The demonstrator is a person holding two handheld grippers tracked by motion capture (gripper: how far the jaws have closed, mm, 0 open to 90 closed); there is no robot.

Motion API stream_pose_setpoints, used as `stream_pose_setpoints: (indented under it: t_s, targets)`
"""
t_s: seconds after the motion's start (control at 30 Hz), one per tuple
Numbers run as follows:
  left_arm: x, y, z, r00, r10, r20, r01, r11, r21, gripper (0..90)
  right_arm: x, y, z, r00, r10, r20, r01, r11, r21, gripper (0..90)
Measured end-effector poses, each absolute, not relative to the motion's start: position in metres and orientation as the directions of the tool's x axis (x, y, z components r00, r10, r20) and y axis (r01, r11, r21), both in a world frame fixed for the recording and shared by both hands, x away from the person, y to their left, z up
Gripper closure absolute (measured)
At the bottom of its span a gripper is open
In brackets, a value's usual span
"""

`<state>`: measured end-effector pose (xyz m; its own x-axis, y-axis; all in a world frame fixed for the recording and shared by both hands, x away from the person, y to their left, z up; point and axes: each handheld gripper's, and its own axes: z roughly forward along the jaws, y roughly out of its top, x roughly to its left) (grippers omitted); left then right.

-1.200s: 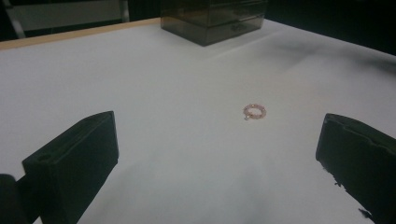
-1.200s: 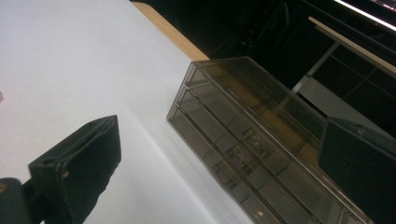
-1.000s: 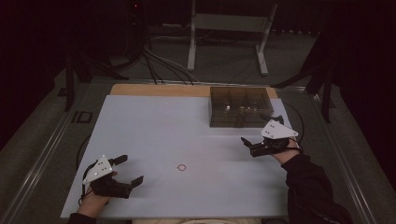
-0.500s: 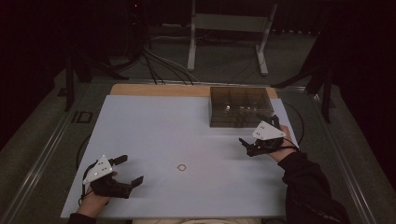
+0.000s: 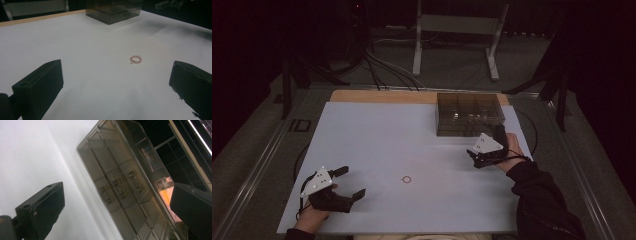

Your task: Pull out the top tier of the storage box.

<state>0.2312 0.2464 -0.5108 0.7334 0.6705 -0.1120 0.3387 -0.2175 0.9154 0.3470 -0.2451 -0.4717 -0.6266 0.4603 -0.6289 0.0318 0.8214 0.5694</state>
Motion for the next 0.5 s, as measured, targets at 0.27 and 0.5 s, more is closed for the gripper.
stream_pose_setpoints:
  t_s: [0.27,0.5]
  targets:
    - [0.231,0.247,-0.511,0.733,0.671,-0.112,0.340,-0.219,0.914,0.0,0.351,-0.237,-0.481,-0.601,0.381,-0.702,0.055,0.896,0.440,0.0]
    - [0.231,0.246,-0.511,0.734,0.669,-0.115,0.340,-0.216,0.915,0.0,0.353,-0.231,-0.489,-0.577,0.316,-0.753,0.059,0.936,0.348,0.0]
